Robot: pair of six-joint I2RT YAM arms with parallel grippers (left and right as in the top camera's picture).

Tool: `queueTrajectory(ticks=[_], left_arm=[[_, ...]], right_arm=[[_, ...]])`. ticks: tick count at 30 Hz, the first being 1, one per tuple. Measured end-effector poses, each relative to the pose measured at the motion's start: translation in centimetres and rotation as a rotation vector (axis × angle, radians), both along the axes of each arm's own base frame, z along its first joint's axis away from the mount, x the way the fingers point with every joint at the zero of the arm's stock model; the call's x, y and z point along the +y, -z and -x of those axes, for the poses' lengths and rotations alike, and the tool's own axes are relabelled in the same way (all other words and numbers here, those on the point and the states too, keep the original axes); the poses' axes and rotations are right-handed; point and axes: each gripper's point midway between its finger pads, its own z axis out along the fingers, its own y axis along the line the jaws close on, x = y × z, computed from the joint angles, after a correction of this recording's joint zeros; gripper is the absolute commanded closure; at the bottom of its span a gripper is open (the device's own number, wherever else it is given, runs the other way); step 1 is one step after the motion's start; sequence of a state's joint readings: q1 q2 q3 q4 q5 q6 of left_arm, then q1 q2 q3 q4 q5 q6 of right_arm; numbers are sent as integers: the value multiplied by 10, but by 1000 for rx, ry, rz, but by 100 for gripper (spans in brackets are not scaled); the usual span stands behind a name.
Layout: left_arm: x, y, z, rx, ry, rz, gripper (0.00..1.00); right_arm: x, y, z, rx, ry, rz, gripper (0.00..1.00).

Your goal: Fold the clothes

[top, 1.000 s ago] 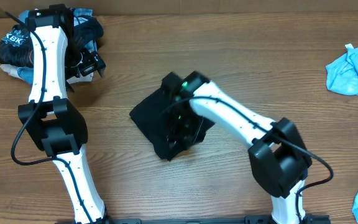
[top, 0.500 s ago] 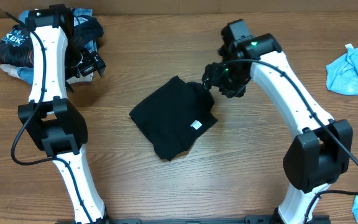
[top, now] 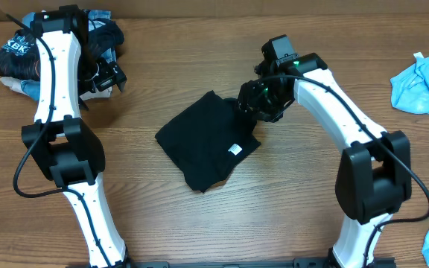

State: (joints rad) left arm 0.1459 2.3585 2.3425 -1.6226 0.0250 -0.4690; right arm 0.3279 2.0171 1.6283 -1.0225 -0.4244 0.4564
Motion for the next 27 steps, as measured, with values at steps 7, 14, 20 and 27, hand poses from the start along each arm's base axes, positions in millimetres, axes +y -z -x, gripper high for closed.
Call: queueTrajectory(ticks=[7,14,20,27], left_arm=[[0,0,0,0,0,0,0],[0,0,0,2,0,0,0],[0,0,0,1,0,0,0],[0,0,0,1,1,0,0]], right_arm=[[2,18,1,57,25,-4,47],[2,21,-5,51,58,1,90],[-23,32,2,73,87,148,96],[-61,39,27,161,101,343,90]])
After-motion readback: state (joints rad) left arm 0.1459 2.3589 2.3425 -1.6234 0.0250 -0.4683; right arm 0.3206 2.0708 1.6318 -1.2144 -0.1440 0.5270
